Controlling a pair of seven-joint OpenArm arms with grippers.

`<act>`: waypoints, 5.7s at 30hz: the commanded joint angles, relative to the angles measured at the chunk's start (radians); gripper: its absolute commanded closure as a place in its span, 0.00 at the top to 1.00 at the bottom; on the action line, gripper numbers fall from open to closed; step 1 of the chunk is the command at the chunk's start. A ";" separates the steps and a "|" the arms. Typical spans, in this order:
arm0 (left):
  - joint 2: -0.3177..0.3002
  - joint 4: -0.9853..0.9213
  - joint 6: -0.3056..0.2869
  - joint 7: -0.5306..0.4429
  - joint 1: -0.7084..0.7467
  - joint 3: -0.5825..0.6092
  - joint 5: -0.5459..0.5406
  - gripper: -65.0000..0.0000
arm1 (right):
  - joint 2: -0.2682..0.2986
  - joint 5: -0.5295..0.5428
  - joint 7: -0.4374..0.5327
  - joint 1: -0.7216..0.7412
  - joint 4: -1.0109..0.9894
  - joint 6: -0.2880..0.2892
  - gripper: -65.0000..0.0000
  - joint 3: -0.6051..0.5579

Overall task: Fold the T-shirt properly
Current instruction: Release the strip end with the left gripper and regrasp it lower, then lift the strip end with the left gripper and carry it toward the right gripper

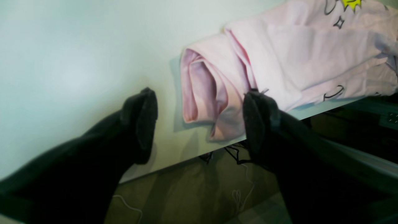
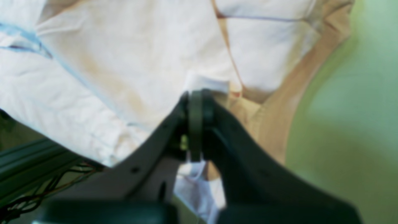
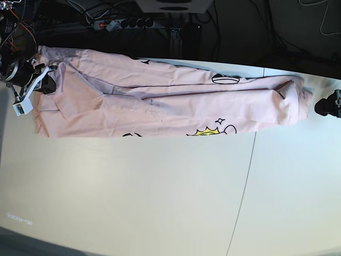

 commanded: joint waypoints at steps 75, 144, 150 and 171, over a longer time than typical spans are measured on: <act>0.241 -0.019 -0.017 0.058 -0.008 -0.012 -0.018 0.13 | 0.022 0.034 -0.032 0.008 0.012 0.061 0.00 0.012; 0.245 0.582 -0.017 0.061 -0.103 -0.012 0.223 0.00 | 0.018 0.041 0.065 0.341 -0.439 0.061 0.00 -0.075; 0.338 0.768 -0.017 -0.053 -0.082 0.093 0.417 0.00 | 0.018 0.041 0.057 0.345 -0.439 0.063 0.00 -0.075; 0.713 0.535 -0.017 -0.148 -0.326 0.446 0.723 0.00 | 0.019 0.049 0.023 0.345 -0.439 0.064 0.00 -0.075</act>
